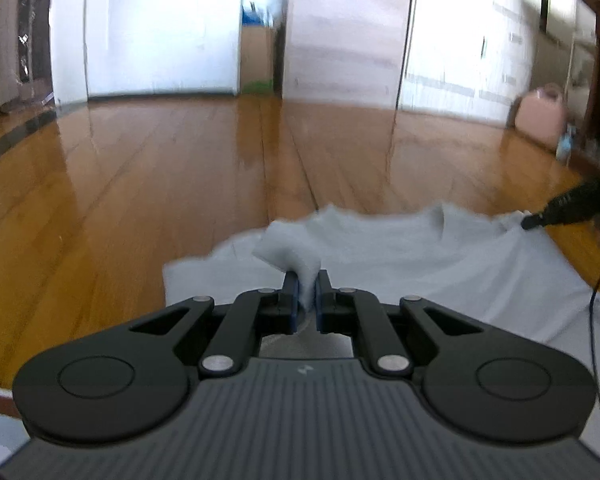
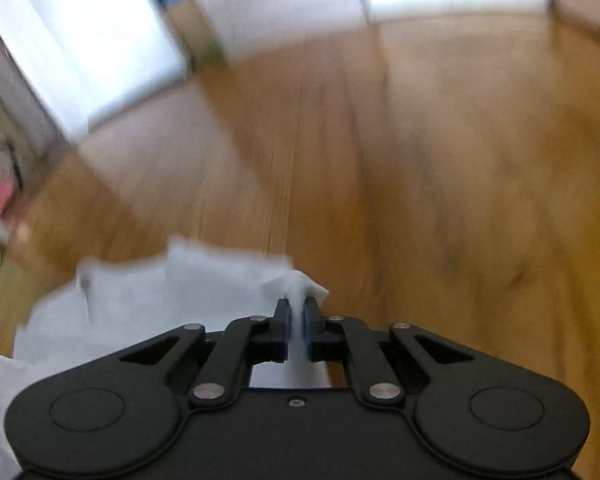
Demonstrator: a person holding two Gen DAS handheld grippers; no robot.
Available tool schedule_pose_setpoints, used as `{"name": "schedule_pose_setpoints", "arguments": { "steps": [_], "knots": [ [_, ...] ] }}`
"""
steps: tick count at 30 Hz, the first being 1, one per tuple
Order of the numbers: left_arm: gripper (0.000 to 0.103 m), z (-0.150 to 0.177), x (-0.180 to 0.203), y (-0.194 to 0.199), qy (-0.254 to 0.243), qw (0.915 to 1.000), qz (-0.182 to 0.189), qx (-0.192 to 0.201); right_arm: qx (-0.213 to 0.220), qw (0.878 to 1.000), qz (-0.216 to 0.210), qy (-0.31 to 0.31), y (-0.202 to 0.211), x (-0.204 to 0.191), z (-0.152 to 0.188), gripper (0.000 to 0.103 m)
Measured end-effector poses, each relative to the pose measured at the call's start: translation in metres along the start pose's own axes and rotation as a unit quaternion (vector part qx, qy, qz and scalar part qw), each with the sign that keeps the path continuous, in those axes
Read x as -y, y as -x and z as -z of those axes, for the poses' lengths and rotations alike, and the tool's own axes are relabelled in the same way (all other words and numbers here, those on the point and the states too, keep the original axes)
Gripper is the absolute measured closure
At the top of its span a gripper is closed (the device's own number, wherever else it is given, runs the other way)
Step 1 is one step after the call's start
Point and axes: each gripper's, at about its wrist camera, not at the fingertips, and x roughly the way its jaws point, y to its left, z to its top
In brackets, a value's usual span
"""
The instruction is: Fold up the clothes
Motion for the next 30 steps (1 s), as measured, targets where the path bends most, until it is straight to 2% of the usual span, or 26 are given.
{"name": "schedule_pose_setpoints", "arguments": {
  "steps": [2, 4, 7, 9, 11, 12, 14, 15, 16, 17, 18, 21, 22, 23, 25, 26, 28, 30],
  "knots": [
    [0.095, -0.002, 0.002, 0.004, -0.006, 0.9997, 0.01, 0.021, 0.026, 0.999, 0.024, 0.005, 0.008, 0.008, 0.009, 0.096],
    [0.095, 0.0, 0.006, -0.007, -0.007, 0.9999, 0.008, 0.004, 0.018, 0.999, 0.039, 0.013, 0.002, 0.016, 0.014, 0.096],
    [0.095, 0.012, 0.011, -0.029, -0.016, 0.9989, -0.029, -0.034, 0.03, 0.997, 0.07, 0.023, 0.0, 0.019, 0.014, 0.099],
    [0.095, 0.014, 0.007, -0.034, -0.017, 0.9982, -0.045, -0.037, 0.062, 0.991, 0.112, 0.042, 0.004, 0.021, 0.007, 0.101],
    [0.095, 0.013, 0.0, -0.034, -0.013, 0.9984, -0.044, -0.033, 0.053, 0.991, 0.119, 0.033, 0.005, 0.033, 0.002, 0.099],
    [0.095, 0.012, -0.004, -0.034, -0.01, 0.9984, -0.046, -0.032, 0.041, 0.993, 0.109, 0.019, 0.005, 0.039, 0.0, 0.091],
    [0.095, 0.011, -0.009, -0.038, -0.009, 0.9984, -0.043, -0.036, 0.024, 0.997, 0.072, 0.007, 0.01, 0.047, -0.001, 0.09],
    [0.095, 0.01, -0.011, -0.041, -0.008, 0.9984, -0.04, -0.038, 0.016, 0.998, 0.054, 0.01, 0.01, 0.046, -0.003, 0.084],
    [0.095, 0.01, -0.012, -0.043, -0.008, 0.9983, -0.038, -0.042, -0.003, 0.999, 0.037, 0.014, 0.007, 0.044, -0.007, 0.075],
    [0.095, 0.01, -0.011, -0.047, -0.009, 0.9983, -0.035, -0.045, -0.024, 0.999, 0.02, 0.018, 0.002, 0.041, -0.012, 0.053],
    [0.095, 0.009, -0.01, -0.049, -0.011, 0.9984, -0.031, -0.046, -0.043, 0.999, 0.011, 0.021, -0.004, 0.04, -0.019, 0.048],
    [0.095, 0.007, -0.006, -0.05, -0.02, 0.9987, -0.025, -0.041, -0.102, 0.993, -0.004, 0.056, -0.028, 0.028, -0.034, 0.047],
    [0.095, 0.006, -0.006, -0.048, -0.018, 0.9989, -0.023, -0.038, -0.139, 0.988, 0.002, 0.072, -0.042, 0.023, -0.038, 0.047],
    [0.095, 0.005, -0.006, -0.047, -0.015, 0.999, -0.021, -0.035, -0.145, 0.984, 0.012, 0.103, -0.046, 0.015, -0.039, 0.048],
    [0.096, 0.0, -0.007, -0.036, -0.013, 0.9997, -0.019, -0.005, -0.147, 0.974, 0.034, 0.17, -0.052, -0.002, -0.04, 0.074],
    [0.096, -0.003, -0.008, -0.026, -0.017, 0.9994, -0.02, 0.025, -0.141, 0.974, 0.039, 0.173, -0.052, -0.003, -0.039, 0.094],
    [0.096, -0.009, -0.008, -0.017, -0.015, 0.998, -0.038, 0.047, -0.129, 0.976, 0.045, 0.173, -0.05, -0.003, -0.035, 0.095],
    [0.096, -0.01, -0.012, -0.019, -0.002, 0.9979, -0.053, 0.037, -0.116, 0.977, 0.052, 0.172, -0.048, -0.003, -0.032, 0.095]
  ]
}}
